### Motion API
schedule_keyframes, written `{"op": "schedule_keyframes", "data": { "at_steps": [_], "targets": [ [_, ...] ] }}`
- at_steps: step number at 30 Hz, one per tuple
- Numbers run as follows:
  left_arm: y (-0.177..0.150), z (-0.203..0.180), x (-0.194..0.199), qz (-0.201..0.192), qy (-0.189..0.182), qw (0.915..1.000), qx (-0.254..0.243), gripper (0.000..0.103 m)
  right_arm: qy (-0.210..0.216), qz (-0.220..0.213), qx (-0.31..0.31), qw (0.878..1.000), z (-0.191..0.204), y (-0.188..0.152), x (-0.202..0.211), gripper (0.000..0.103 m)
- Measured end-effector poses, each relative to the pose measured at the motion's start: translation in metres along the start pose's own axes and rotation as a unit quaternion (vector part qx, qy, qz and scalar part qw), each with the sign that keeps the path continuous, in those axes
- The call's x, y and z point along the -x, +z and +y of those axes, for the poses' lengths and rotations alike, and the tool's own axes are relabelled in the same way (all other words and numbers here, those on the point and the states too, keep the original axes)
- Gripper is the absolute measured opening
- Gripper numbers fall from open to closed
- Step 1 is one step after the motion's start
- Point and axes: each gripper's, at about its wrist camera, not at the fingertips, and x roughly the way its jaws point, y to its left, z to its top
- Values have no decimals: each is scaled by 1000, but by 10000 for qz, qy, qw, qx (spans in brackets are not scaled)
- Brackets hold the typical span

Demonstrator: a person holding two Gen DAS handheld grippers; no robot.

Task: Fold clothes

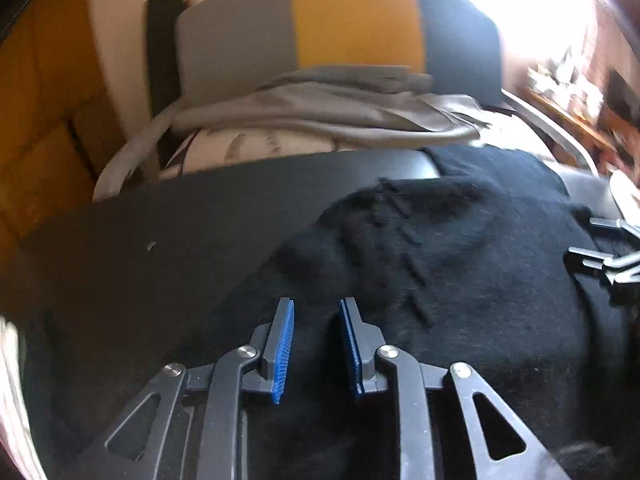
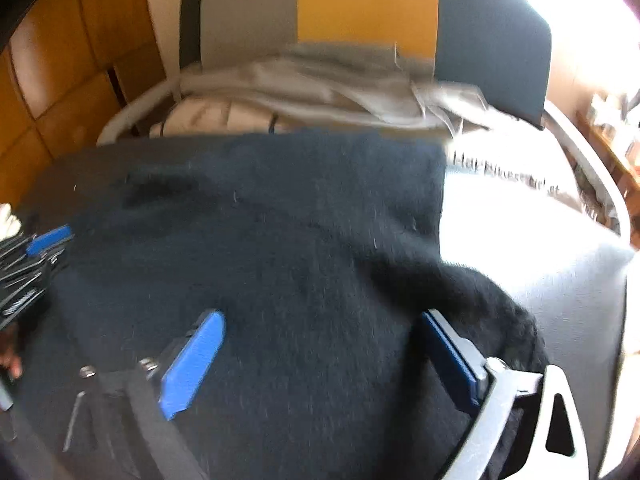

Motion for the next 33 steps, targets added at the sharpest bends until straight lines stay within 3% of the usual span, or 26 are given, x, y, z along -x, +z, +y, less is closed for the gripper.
{"op": "schedule_keyframes", "data": {
  "at_steps": [3, 7, 14, 16, 20, 22, 24, 26, 28, 30, 33],
  "targets": [
    [-5, 24, -2, 34, 67, 9992, 386, 25, -22, -48, 10, 10000, 10, 11, -10, 103],
    [-4, 46, -7, 81, 497, 9970, 580, 25, -102, -45, 106, 9999, 24, 21, -21, 103],
    [4, 26, 7, 65, 1311, 9914, 15, 22, -181, -32, 46, 9998, 31, 24, -18, 100],
    [1, 16, 35, -272, 1130, 9932, 71, 22, -33, -126, -85, 9999, 21, 18, 0, 89],
    [-21, -20, 82, -713, 666, 9952, -45, 23, 203, -347, -539, 9977, -35, -15, 63, 89],
    [-37, -39, 92, -645, 386, 9972, -64, 23, 172, -373, -944, 9947, -78, -41, 103, 89],
    [-54, -57, 98, -558, 142, 9983, -82, 23, -123, -398, -1451, 9885, -129, -71, 144, 89],
    [-68, -73, 101, -445, -16, 9990, -78, 23, -572, -401, -2066, 9759, -191, -101, 191, 89],
    [-80, -85, 100, -267, -119, 9995, -78, 23, -976, -515, -2831, 9527, -250, -134, 237, 89],
    [-88, -94, 94, -73, -124, 9998, -114, 23, -1252, -778, -3741, 9156, -307, -175, 282, 89],
    [-93, -101, 91, 29, -57, 9999, -104, 23, -1533, -978, -4653, 8663, -368, -230, 319, 89]
  ]
}}
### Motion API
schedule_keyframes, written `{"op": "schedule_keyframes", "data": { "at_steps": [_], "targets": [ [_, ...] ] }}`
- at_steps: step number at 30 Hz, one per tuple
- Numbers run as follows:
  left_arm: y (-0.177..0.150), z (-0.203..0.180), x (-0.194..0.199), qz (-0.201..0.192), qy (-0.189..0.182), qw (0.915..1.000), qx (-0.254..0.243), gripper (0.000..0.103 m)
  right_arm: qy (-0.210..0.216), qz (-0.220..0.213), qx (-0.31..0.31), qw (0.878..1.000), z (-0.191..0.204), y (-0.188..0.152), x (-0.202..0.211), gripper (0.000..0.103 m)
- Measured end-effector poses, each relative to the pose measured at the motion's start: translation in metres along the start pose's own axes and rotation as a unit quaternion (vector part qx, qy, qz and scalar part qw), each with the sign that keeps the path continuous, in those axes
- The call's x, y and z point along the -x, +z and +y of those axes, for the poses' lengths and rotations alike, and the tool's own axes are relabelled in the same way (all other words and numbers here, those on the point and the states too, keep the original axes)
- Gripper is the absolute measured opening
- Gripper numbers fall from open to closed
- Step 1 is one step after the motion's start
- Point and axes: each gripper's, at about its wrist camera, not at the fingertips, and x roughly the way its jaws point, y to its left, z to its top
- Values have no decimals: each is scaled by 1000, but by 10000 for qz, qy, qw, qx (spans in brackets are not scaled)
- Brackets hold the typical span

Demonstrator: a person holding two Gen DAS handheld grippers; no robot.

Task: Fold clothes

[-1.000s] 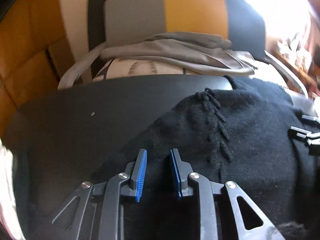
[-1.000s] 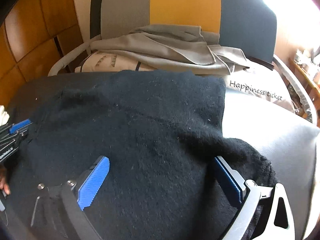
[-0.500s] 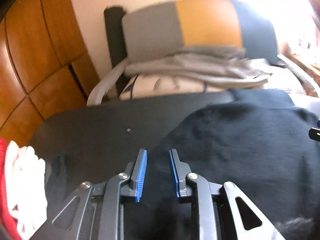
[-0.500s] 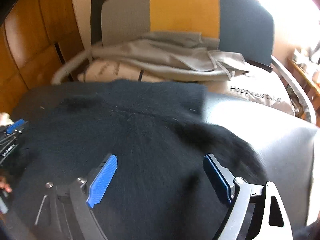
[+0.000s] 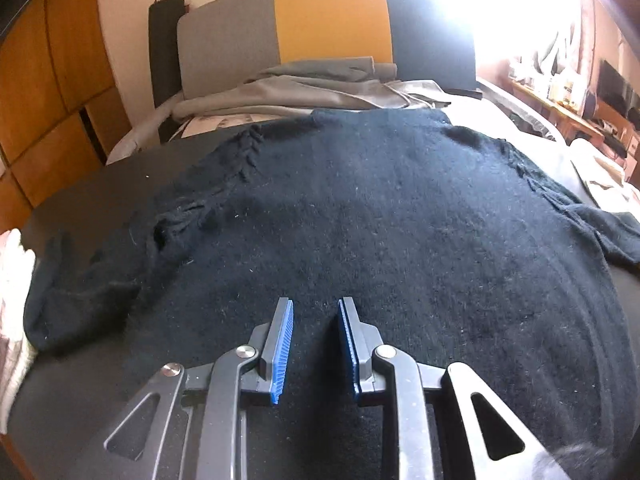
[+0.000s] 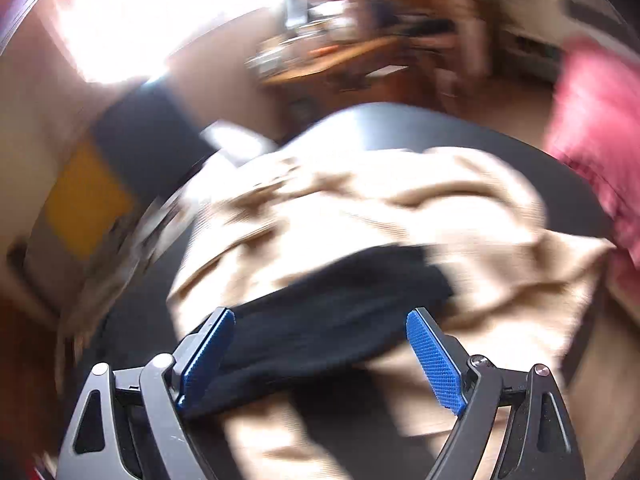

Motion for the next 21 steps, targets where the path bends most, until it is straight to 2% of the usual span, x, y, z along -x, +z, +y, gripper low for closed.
{"op": "schedule_keyframes", "data": {
  "at_steps": [2, 4, 5, 8, 10, 11, 12, 13, 16, 21],
  "targets": [
    [-1, -1, 0, 30, 13, 10000, 39, 24, -65, 76, -393, 9992, -32, 10, -8, 87],
    [-2, 0, -1, 55, 22, 9999, 85, 26, 55, 191, -710, 9973, -48, 14, -22, 75],
    [-2, 0, -1, 60, 29, 9999, 106, 27, 96, 257, -846, 9960, -54, 14, -29, 72],
    [-2, 0, -2, 45, 93, 9999, 99, 29, 237, 333, -1071, 9934, -63, 14, -48, 56],
    [-3, -1, -2, 36, 137, 9999, 83, 29, 114, 311, -998, 9945, -59, 14, -50, 36],
    [-3, -1, -2, 31, 140, 9999, 81, 30, 38, 296, -944, 9951, -56, 12, -49, 30],
    [-3, -1, -2, 27, 139, 9999, 85, 30, -44, 285, -880, 9957, -52, 11, -49, 16],
    [-3, 0, -2, 28, 124, 9999, 103, 30, -179, 318, -685, 9970, -44, 12, -50, 10],
    [-4, 4, -3, 26, 61, 9998, 190, 33, -382, 182, 163, 9990, -7, 17, -31, 6],
    [-4, 11, -3, 28, -89, 9994, 344, 36, -325, -461, 946, 9939, 36, 16, 44, 6]
  ]
}}
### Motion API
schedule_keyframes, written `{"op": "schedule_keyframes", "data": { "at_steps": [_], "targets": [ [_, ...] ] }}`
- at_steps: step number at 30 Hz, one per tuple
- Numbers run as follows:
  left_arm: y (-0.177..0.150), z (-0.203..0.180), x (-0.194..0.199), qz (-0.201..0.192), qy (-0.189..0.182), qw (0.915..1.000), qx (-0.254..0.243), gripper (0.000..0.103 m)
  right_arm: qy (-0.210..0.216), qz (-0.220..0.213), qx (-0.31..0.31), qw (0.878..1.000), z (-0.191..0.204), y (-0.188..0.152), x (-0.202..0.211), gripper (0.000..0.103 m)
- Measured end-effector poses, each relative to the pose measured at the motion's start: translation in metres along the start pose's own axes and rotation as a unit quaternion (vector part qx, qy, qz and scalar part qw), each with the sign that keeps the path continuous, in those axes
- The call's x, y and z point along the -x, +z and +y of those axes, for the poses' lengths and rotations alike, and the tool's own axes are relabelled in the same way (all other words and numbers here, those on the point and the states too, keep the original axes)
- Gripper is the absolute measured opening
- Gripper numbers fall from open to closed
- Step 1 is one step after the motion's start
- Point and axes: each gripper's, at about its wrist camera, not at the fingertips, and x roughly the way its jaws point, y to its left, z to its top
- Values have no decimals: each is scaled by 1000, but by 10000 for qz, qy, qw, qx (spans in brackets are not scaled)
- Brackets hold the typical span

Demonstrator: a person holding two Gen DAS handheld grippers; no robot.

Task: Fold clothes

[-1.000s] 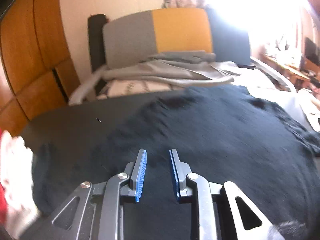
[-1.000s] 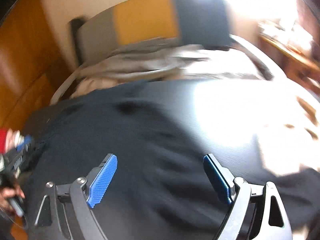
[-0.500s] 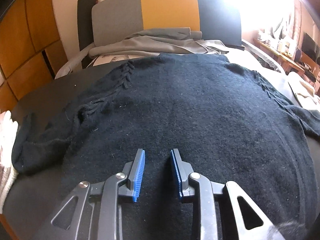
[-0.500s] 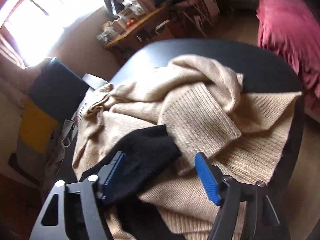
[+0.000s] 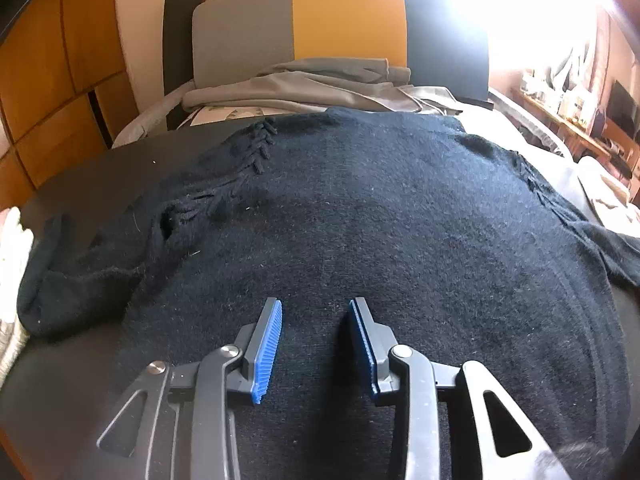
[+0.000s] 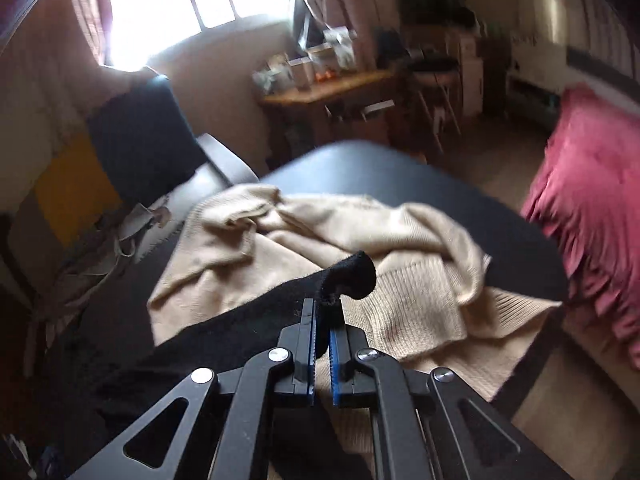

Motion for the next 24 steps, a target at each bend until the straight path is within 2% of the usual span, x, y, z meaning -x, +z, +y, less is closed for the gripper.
{"op": "schedule_keyframes", "data": {
  "at_steps": [3, 5, 9, 12, 14, 17, 20, 21, 22, 24],
  "targets": [
    [0, 2, 0, -5, -46, 10000, 33, 36, -13, -163, 2, 9999, -8, -14, 40, 6],
    [0, 2, 0, -3, -58, 10000, 36, 36, -96, -50, -105, 9999, -16, -32, 46, 6],
    [0, 1, 0, 13, -69, 10000, 4, 36, -466, 515, -260, 9972, -41, -77, 28, 6],
    [5, 0, 0, 128, -48, 9998, -170, 36, -804, 1132, -134, 9902, -56, -111, 6, 6],
    [12, -4, 2, 213, -34, 9993, -316, 35, -1070, 1168, 48, 9874, -58, -122, 7, 10],
    [34, -22, 14, 23, -353, 9976, -601, 34, -1189, 812, 162, 9894, -55, -117, 26, 20],
    [65, -62, 24, -161, -1051, 9891, -1021, 35, -1004, 403, 459, 9931, -40, -101, 41, 38],
    [75, -80, 25, -177, -1289, 9840, -1216, 35, -690, 395, 578, 9952, -31, -93, 40, 47],
    [86, -106, 25, -190, -1554, 9756, -1542, 35, -384, 477, 660, 9959, -21, -89, 36, 51],
    [98, -151, 24, -226, -1883, 9573, -2183, 35, 143, 689, 996, 9925, 0, -81, 23, 51]
  ]
}}
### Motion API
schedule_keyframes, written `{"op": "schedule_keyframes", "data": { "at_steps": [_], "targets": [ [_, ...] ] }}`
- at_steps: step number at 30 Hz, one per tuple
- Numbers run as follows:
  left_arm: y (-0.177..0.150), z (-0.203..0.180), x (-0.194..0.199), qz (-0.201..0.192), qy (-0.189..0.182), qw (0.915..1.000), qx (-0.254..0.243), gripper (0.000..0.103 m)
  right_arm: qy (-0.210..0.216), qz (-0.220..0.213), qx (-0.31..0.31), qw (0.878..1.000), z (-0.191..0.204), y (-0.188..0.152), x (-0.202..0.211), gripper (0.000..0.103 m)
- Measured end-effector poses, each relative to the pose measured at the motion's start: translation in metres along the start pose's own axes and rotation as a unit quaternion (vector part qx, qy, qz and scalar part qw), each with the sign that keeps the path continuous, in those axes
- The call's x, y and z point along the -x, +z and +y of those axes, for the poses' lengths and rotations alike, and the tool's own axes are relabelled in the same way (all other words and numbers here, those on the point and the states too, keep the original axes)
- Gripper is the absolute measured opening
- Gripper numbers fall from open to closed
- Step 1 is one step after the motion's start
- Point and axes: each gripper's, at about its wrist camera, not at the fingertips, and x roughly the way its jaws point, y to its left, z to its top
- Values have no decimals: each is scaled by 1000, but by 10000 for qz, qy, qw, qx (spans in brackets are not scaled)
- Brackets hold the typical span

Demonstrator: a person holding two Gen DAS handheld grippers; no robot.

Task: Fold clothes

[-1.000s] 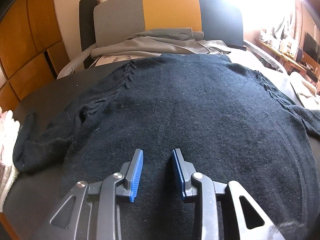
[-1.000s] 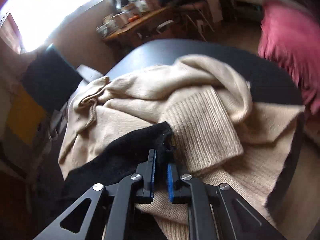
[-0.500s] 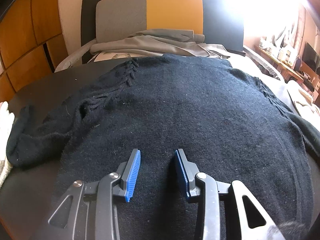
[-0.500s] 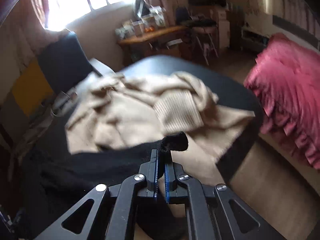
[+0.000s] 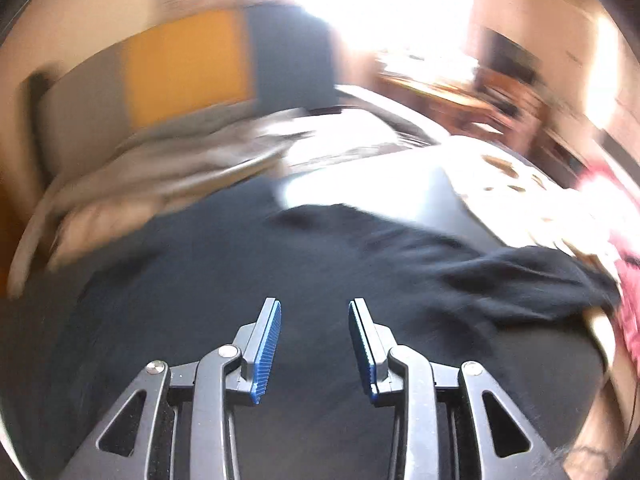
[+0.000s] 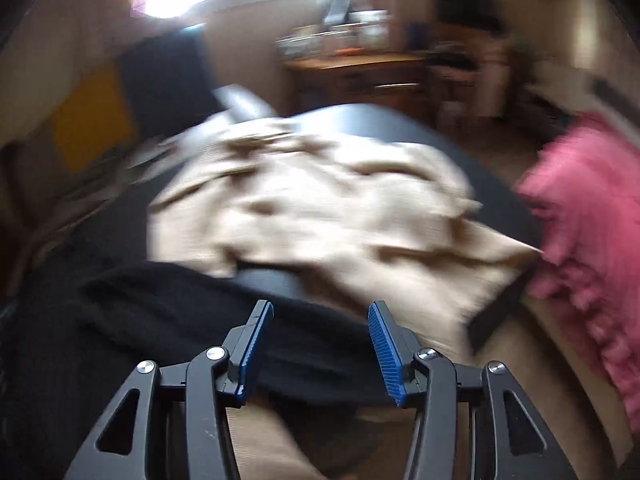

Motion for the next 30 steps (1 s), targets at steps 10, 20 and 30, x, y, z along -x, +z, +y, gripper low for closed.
{"op": "schedule_keyframes", "data": {
  "at_steps": [10, 20, 30],
  "targets": [
    [76, -104, -107, 670, -1242, 9461, -2917, 35, 924, 1449, 1806, 9684, 54, 19, -101, 51],
    [69, -143, -168, 1280, -1858, 8816, -4146, 35, 1239, 2086, 2032, 9486, 30, 13, -129, 67],
    [47, -139, -147, 1209, -1830, 8878, -4047, 5, 911, 1789, 2314, 9519, 53, -3, -117, 24]
  ]
}}
